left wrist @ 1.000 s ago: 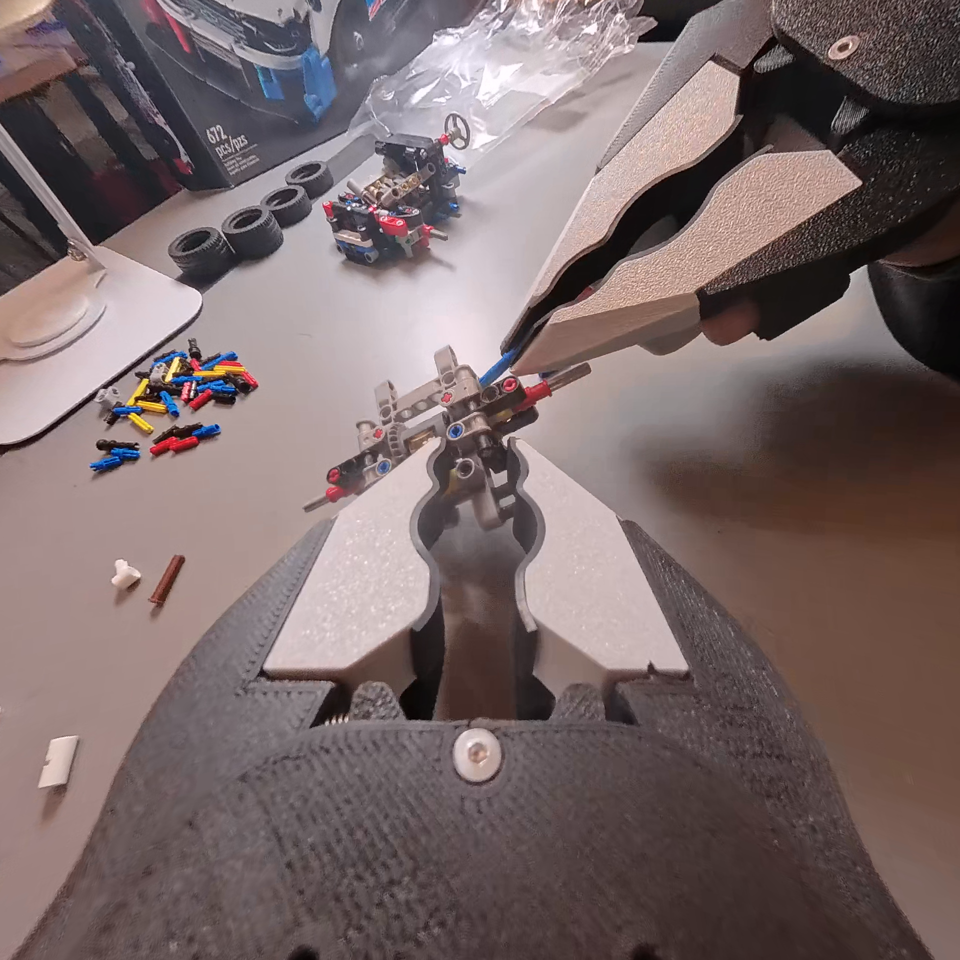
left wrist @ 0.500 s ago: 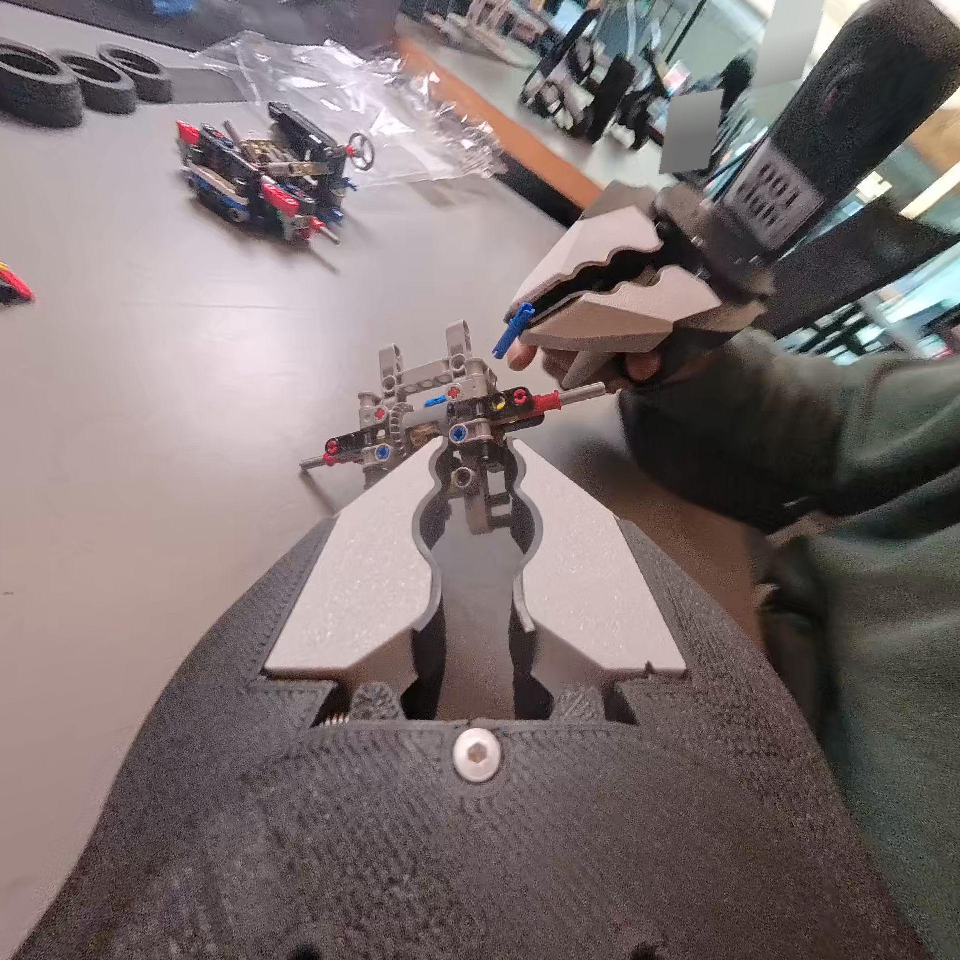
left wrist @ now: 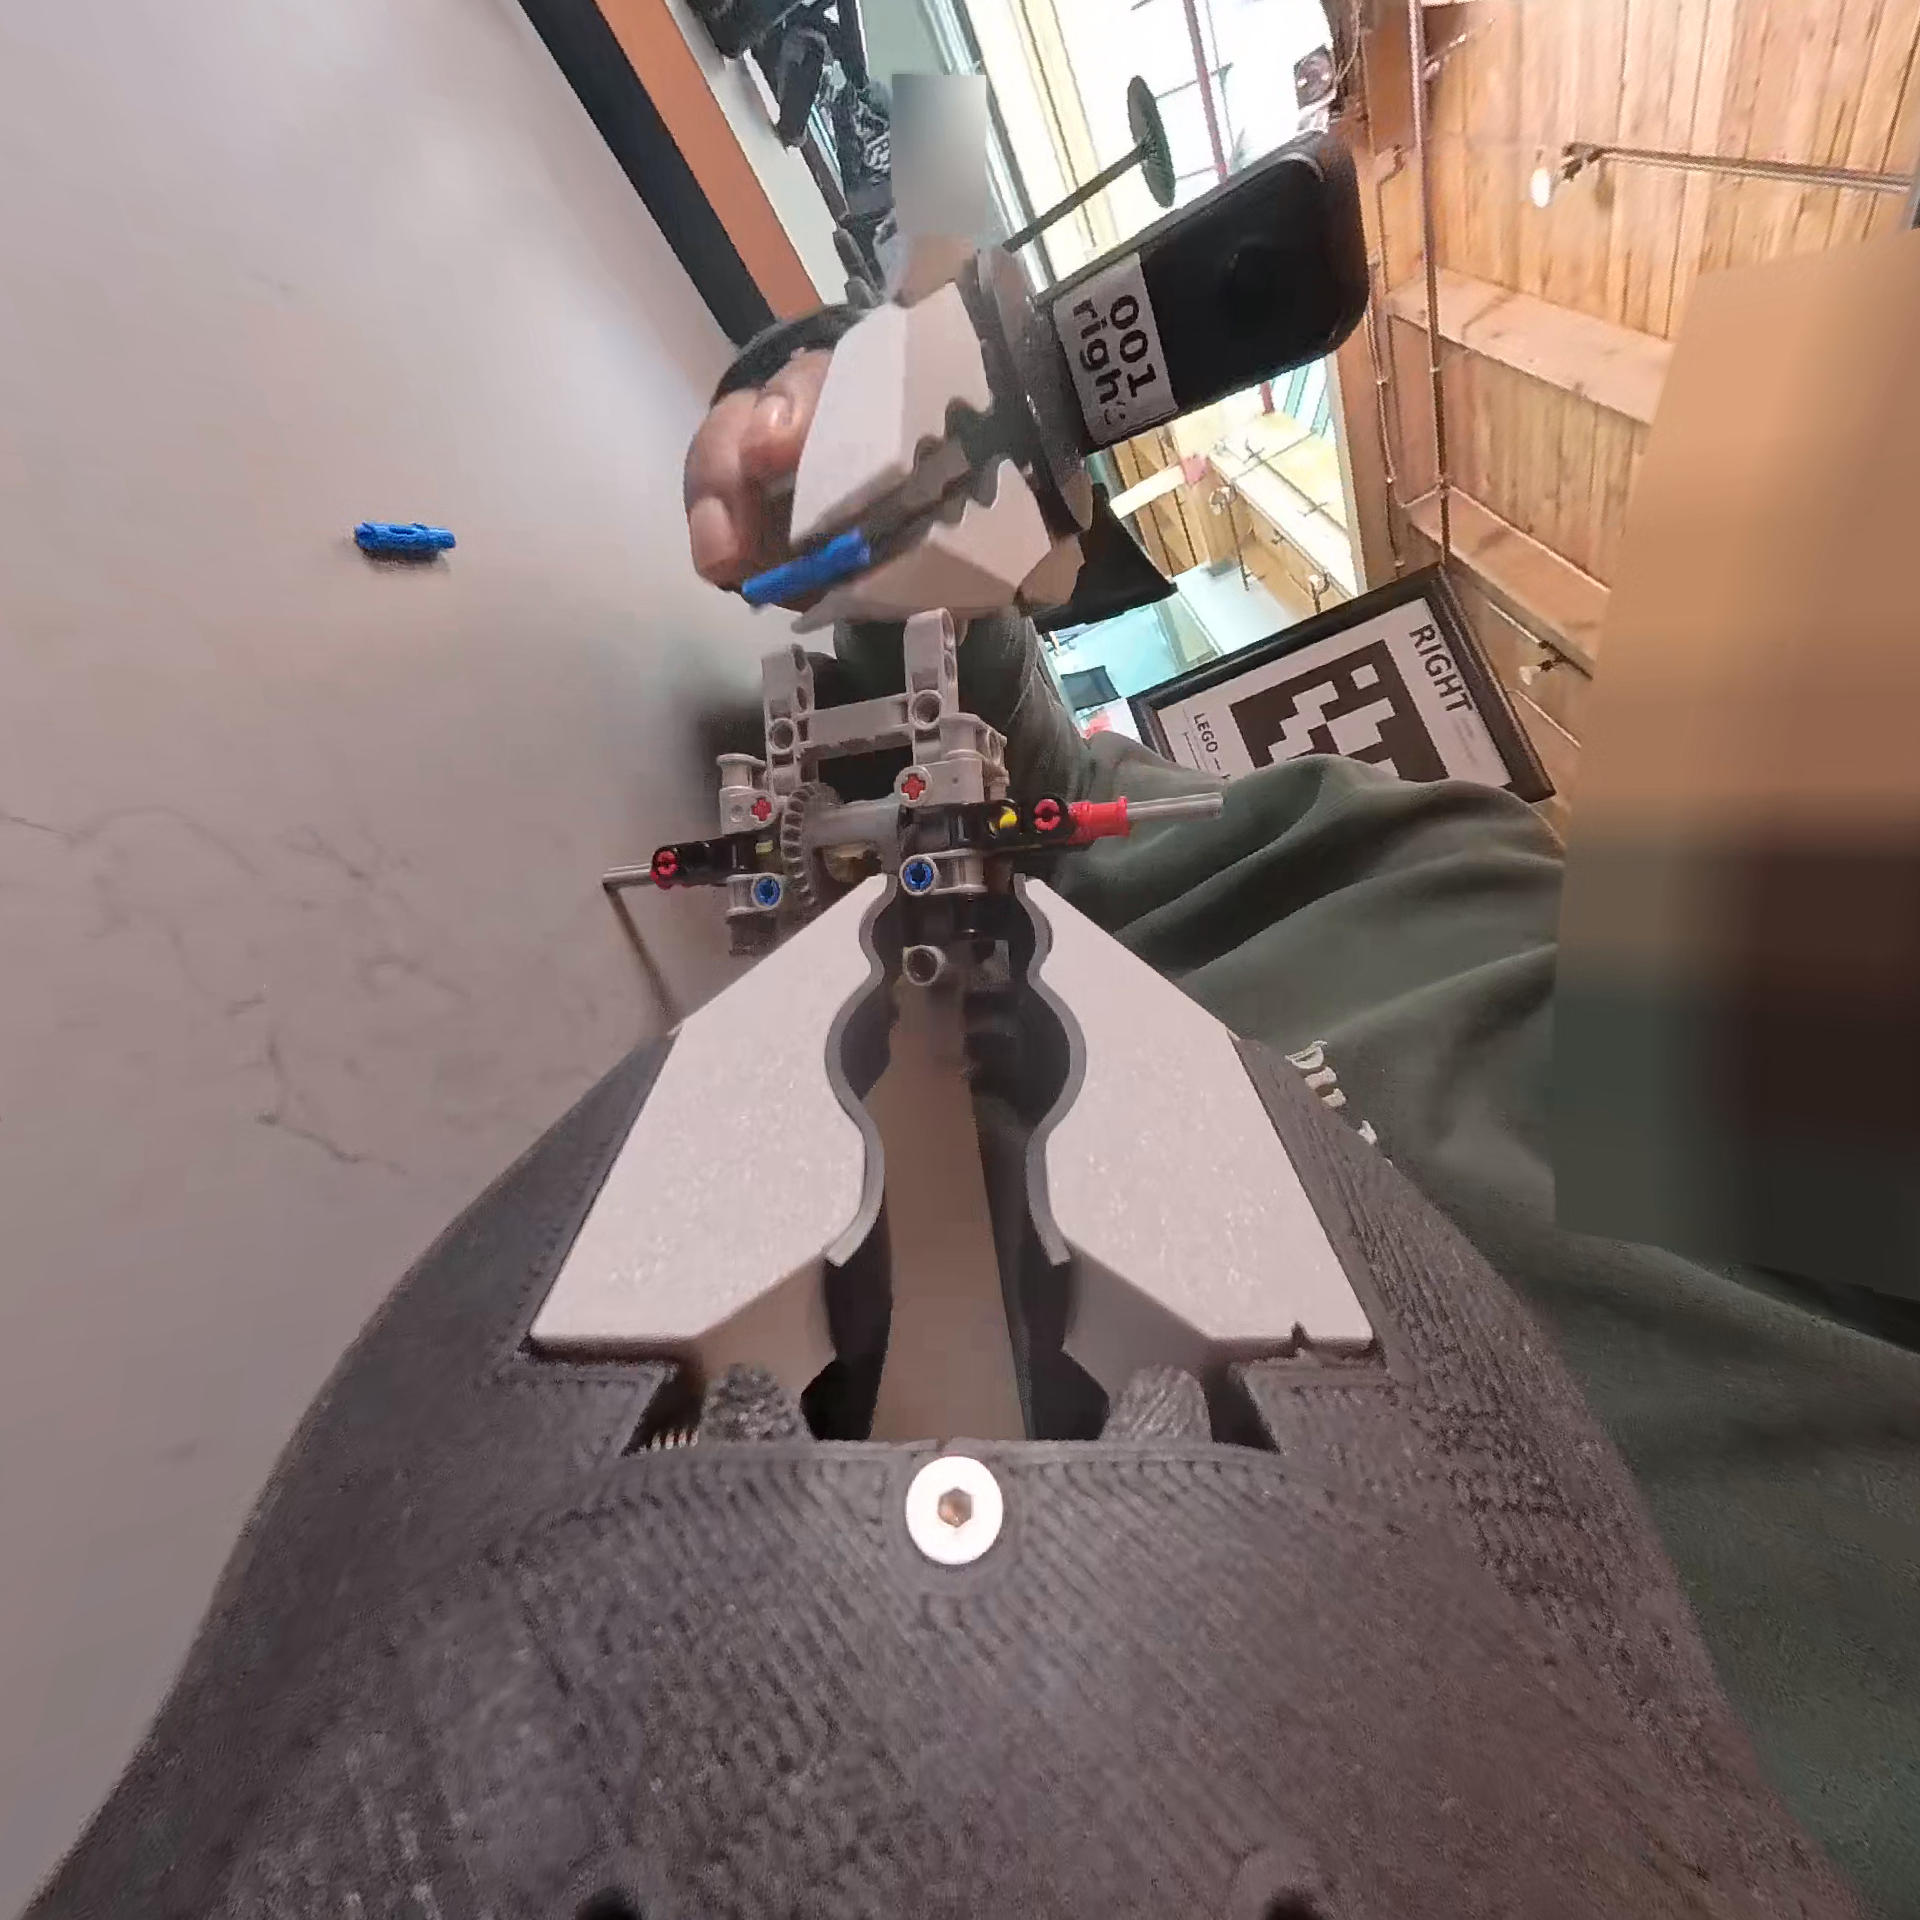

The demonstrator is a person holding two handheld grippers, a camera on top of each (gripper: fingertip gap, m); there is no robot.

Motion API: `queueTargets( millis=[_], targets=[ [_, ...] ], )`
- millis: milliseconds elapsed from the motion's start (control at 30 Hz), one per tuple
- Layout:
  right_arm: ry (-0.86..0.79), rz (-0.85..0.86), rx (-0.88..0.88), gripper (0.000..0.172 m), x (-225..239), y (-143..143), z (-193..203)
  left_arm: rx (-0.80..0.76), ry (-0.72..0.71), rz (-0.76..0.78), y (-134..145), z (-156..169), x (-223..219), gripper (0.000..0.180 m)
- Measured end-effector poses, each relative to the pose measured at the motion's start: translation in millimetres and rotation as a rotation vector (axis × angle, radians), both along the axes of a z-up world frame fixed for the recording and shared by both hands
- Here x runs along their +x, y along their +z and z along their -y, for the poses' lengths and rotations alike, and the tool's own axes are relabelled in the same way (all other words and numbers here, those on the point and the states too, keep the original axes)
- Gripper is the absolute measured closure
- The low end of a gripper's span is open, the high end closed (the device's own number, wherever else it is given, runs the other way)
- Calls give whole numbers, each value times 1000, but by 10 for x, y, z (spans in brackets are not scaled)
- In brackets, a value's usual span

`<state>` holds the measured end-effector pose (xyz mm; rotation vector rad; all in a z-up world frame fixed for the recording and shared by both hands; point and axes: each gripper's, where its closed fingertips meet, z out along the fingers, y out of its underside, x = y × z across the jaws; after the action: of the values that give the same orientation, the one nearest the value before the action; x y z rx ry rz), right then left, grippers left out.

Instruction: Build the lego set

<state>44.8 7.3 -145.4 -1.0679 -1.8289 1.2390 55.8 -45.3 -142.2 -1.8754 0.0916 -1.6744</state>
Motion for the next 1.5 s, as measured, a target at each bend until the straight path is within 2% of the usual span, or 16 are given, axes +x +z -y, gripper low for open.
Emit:
queueTargets(
  millis=[100, 400, 433, 500, 567, 600, 633, 700, 833, 933, 1100, 1200, 1300, 1500],
  targets=[
    [-1, 49, 43, 168, -25, -129, 19, -1, 36, -5, 6, -51, -62, 163],
    [-101, 72, 81, 168, -95, -184, -107, 58, 177, -7, 51, -238, -230, 161],
    [-105, 81, 84, 168, -100, -201, -104, 95, 193, -39, 59, -251, -239, 156],
    [-115, 92, 110, 168, -106, -245, -108, 196, 188, -159, 61, -230, -201, 132],
    [-113, 102, 123, 168, -111, -283, -93, 300, 172, -375, -38, -209, -129, 114],
    [-104, 104, 120, 168, -113, -292, -69, 346, 187, -505, -120, -239, -123, 119],
    [-95, 105, 115, 169, -116, -296, -45, 381, 207, -609, -187, -275, -124, 131],
    [-83, 106, 111, 168, -119, -296, -8, 387, 190, -666, -269, -288, -49, 153],
    [-97, 109, 113, 169, -103, -303, -48, 364, 176, -636, -295, -284, -28, 155],
    [-121, 67, 78, 168, -105, -185, -123, 391, 180, -646, -230, -271, -84, 156],
    [-125, 5, -106, 168, -78, 24, -220, 474, 214, -734, -9, -266, -315, 156],
    [-68, 138, -75, 168, -24, -222, -148, 512, 237, -834, -2, -259, -491, 156],
    [-49, 226, 59, 168, -5, -468, -87, 539, 260, -934, -29, -265, -617, 156],
    [-37, 282, 174, 168, 25, -607, -60, 636, 313, -1150, 29, -287, -781, 156]
  ],
)
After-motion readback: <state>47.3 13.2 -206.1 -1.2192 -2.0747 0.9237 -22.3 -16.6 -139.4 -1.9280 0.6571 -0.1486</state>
